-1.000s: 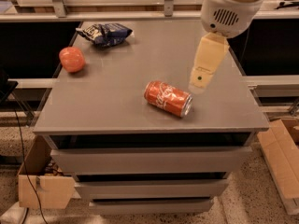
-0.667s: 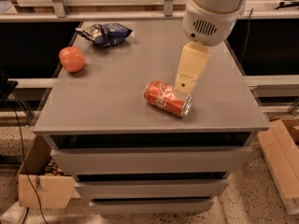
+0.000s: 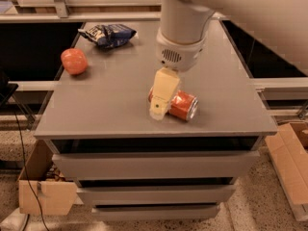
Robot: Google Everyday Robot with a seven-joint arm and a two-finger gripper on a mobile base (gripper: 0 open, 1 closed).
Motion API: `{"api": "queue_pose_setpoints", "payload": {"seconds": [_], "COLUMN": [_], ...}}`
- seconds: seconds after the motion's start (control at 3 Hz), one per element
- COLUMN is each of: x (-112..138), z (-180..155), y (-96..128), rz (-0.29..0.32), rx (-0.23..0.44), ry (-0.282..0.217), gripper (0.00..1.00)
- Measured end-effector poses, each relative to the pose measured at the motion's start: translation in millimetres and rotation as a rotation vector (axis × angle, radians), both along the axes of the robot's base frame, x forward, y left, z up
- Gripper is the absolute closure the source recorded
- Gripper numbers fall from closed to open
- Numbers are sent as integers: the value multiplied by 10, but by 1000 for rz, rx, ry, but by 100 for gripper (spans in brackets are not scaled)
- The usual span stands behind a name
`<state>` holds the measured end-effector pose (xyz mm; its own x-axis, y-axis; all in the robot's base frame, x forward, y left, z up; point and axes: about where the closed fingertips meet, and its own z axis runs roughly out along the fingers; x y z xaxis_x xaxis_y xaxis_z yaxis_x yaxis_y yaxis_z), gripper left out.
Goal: Place coke can upright
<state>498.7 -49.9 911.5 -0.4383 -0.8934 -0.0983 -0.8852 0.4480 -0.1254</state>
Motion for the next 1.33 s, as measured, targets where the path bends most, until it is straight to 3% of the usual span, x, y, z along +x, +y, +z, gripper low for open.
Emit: {"api": "queue_pose_setpoints", "payload": {"seconds": [0.33,0.67,1.0,1.33], "x": [135,268,362,392], "z": [-228,-377,-460,-517], "y": [96,148,173,189], "rz": [-71,-169,-265,-311], "rx": [1,20,39,58], "ry": [51,61,40,22], "gripper": [0,0,0,16]}}
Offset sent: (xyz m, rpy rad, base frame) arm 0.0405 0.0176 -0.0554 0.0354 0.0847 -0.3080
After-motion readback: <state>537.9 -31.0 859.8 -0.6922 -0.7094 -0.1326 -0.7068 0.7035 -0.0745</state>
